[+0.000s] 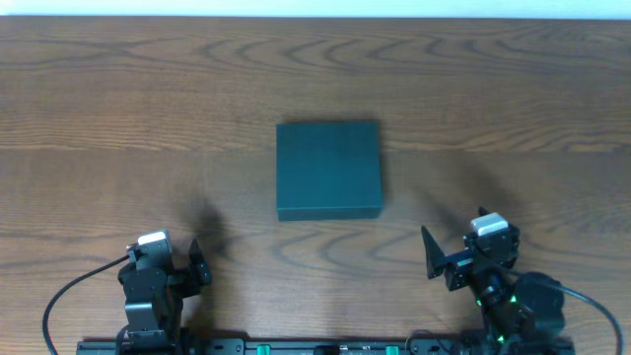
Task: Pack container
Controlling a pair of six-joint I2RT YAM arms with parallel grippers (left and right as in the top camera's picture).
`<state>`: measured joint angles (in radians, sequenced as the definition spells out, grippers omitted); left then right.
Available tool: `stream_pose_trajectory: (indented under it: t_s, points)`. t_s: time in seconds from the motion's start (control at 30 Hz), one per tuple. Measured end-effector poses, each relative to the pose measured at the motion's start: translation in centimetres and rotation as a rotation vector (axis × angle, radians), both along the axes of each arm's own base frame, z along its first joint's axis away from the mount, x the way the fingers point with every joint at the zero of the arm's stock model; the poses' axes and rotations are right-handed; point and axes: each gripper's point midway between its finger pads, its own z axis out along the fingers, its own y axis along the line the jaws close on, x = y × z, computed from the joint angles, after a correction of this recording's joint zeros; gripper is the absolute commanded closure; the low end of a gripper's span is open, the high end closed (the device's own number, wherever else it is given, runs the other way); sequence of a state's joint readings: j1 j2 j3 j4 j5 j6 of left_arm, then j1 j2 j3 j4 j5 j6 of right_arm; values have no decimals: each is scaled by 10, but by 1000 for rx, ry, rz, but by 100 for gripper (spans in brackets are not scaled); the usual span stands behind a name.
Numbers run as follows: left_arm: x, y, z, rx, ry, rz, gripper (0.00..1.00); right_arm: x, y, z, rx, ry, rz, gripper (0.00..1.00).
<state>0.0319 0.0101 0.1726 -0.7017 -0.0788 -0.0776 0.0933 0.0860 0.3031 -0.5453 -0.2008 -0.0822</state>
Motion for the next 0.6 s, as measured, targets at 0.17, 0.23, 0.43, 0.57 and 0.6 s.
stream_pose_trajectory:
  t_s: [0.17, 0.23, 0.43, 0.57, 0.6]
  points:
    - [0, 0, 0, 0, 0, 0, 5, -2, 0, -33, 41, 59, -17, 1]
    - [0, 0, 0, 0, 0, 0, 5, -2, 0, -41, 47, 80, -21, 1]
    - [0, 0, 0, 0, 0, 0, 5, -2, 0, -58, 57, 119, -28, 1]
    - [0, 0, 0, 0, 0, 0, 5, -2, 0, -58, 58, 117, -27, 1]
    - [0, 0, 0, 0, 0, 0, 5, -1, 0, -58, 58, 117, -27, 1]
